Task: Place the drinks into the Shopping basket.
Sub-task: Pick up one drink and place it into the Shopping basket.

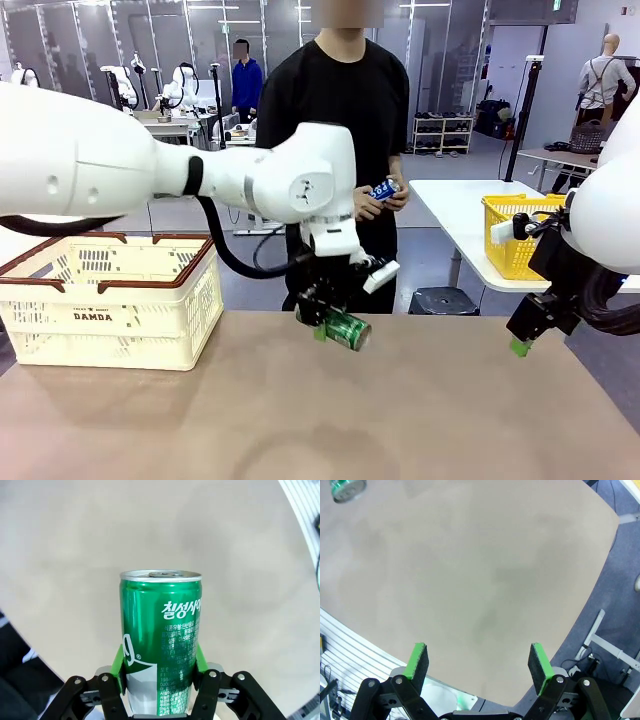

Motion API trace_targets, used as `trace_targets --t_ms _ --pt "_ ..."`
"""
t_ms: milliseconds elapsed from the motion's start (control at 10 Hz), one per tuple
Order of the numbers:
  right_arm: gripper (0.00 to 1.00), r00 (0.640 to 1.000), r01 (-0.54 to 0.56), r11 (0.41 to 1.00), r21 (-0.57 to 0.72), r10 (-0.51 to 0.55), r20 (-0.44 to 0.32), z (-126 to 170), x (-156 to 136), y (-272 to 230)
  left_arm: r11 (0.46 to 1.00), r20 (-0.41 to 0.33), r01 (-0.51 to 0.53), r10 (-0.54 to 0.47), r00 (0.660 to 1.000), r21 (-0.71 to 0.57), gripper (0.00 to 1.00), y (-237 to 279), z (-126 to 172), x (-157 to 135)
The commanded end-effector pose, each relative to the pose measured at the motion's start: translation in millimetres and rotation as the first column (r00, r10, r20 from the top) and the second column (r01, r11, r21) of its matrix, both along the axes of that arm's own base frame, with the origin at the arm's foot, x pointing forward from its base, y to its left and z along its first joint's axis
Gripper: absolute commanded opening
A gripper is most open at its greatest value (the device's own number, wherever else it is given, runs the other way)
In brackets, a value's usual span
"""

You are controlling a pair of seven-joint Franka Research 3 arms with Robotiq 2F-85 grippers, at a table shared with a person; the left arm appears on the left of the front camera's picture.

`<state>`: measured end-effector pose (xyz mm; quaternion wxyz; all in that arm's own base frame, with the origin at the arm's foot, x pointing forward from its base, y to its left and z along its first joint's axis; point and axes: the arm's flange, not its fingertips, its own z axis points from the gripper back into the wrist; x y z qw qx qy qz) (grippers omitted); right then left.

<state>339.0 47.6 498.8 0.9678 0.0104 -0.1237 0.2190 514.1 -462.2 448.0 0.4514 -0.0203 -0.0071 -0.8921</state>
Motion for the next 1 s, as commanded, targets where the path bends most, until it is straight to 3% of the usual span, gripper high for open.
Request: trace_targets --t_ms 0,400,700,900 --pt "1.00 1.000 -0.004 1.000 0.006 0.004 -0.003 -2 -2 -1 0.997 0.000 -0.076 0.076 0.997 0.003 0.00 33 28 -8" --pt "1.00 1.000 -0.004 1.000 0.006 0.004 -0.003 -2 -2 -1 0.987 0.027 -0.158 0.158 0.987 -0.006 0.00 79 67 -15" --pt "1.00 1.000 -0.004 1.000 0.006 0.004 -0.003 -2 -2 -1 0.988 0.016 -0.152 0.152 0.988 -0.013 0.00 94 75 -18" --pt "1.00 1.000 -0.004 1.000 0.006 0.004 -0.003 -2 -2 -1 0.989 0.045 -0.146 0.146 0.988 0.003 0.00 80 74 -2"
